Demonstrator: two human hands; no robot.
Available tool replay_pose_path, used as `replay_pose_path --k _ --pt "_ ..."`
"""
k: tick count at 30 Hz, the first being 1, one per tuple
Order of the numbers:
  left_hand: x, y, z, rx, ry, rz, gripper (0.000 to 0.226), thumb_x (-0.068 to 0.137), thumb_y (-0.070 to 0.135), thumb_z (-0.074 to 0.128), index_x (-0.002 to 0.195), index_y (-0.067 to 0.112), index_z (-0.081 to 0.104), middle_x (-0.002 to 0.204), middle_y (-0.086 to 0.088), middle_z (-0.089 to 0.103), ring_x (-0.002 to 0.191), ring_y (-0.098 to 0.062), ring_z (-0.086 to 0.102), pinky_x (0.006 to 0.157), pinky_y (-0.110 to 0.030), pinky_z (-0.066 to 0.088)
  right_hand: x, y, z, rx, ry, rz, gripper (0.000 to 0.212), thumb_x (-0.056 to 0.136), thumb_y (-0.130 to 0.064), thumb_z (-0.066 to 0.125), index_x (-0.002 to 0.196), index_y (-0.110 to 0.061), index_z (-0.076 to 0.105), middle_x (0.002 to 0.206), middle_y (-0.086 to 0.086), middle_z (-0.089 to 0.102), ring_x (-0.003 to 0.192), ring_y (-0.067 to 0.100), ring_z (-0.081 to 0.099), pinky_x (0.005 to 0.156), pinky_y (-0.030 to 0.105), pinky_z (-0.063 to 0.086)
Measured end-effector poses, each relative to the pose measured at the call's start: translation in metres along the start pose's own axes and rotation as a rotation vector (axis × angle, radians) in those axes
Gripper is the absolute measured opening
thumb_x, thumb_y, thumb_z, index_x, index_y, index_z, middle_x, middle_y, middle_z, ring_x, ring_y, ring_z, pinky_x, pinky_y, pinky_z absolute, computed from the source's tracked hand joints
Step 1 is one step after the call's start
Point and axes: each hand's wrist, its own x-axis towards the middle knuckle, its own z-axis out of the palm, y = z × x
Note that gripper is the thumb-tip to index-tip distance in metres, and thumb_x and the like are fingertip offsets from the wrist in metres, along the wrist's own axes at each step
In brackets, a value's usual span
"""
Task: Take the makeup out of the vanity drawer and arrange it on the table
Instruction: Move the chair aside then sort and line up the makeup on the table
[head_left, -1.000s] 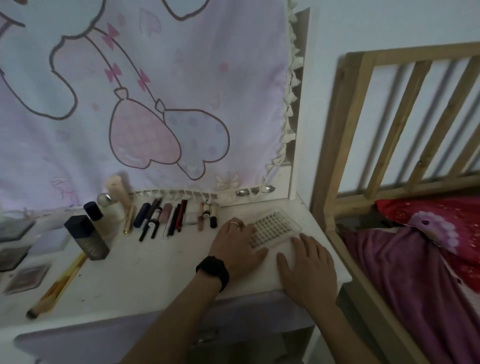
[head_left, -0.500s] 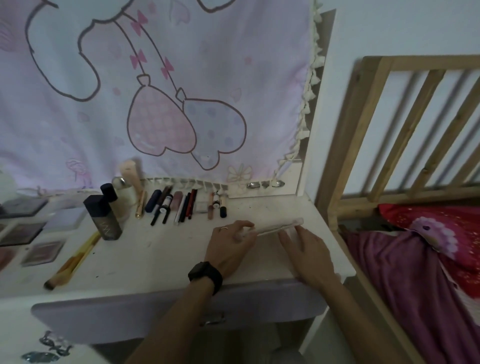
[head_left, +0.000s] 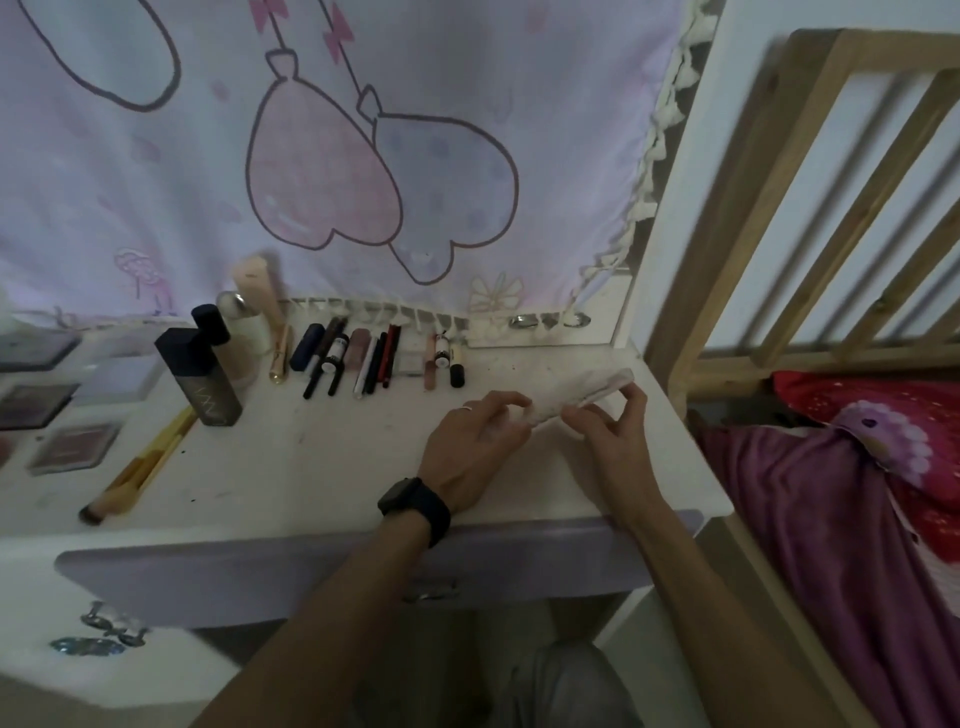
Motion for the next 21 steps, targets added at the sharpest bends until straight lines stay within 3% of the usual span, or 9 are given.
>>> replay_pose_path --k 7,12,14,17,21 --pt "0.003 -0.004 0.003 0.050 0.037 0.069 0.044 0.080 0.072 0.042 0.117 0.052 0.056 0.094 0.015 0.060 0.085 0.006 0.055 0.062 -0.008 0.034 -0.001 -0.001 -0.005 -0.003 0.026 -0.014 0.079 0.068 -0.040 0.069 0.138 -0.016 0.039 0.114 -0.007 0.061 0.090 -0.008 0.065 0.068 0.011 0.052" --pt "0.003 -0.005 0.003 0.061 0.028 0.105 0.047 0.080 0.071 0.044 0.119 0.050 0.059 0.095 0.017 0.057 0.086 0.011 0.054 0.067 -0.003 0.038 0.001 0.001 -0.008 0.002 0.039 0.008 0.078 0.064 -0.046 0.066 0.135 -0.022 0.046 0.119 0.001 0.065 0.107 0.016 0.066 0.080 0.027 0.056" --pt "0.003 -0.005 0.001 0.018 0.030 0.076 0.047 0.080 0.074 0.041 0.118 0.052 0.059 0.098 0.015 0.062 0.086 0.007 0.058 0.069 -0.007 0.042 0.003 0.004 -0.011 0.015 0.021 0.007 0.070 0.067 -0.041 0.066 0.134 -0.028 0.048 0.118 0.001 0.068 0.109 0.020 0.066 0.084 0.034 0.057" --pt "0.002 -0.004 -0.002 -0.093 0.032 0.000 0.032 0.082 0.073 0.037 0.109 0.066 0.055 0.101 0.013 0.070 0.090 0.001 0.066 0.078 -0.022 0.054 0.004 0.009 -0.013 0.099 -0.013 0.012 0.071 0.070 -0.029 0.067 0.138 -0.029 0.046 0.116 -0.003 0.072 0.109 0.018 0.069 0.081 0.030 0.058" --pt "-0.002 0.002 -0.005 -0.206 0.086 -0.048 0.029 0.082 0.077 0.037 0.101 0.070 0.057 0.093 0.033 0.069 0.088 0.012 0.064 0.070 -0.008 0.048 0.005 0.015 -0.013 0.169 0.020 0.034 0.081 0.072 -0.028 0.070 0.146 -0.028 0.038 0.120 -0.001 0.072 0.109 0.021 0.070 0.079 0.032 0.059"
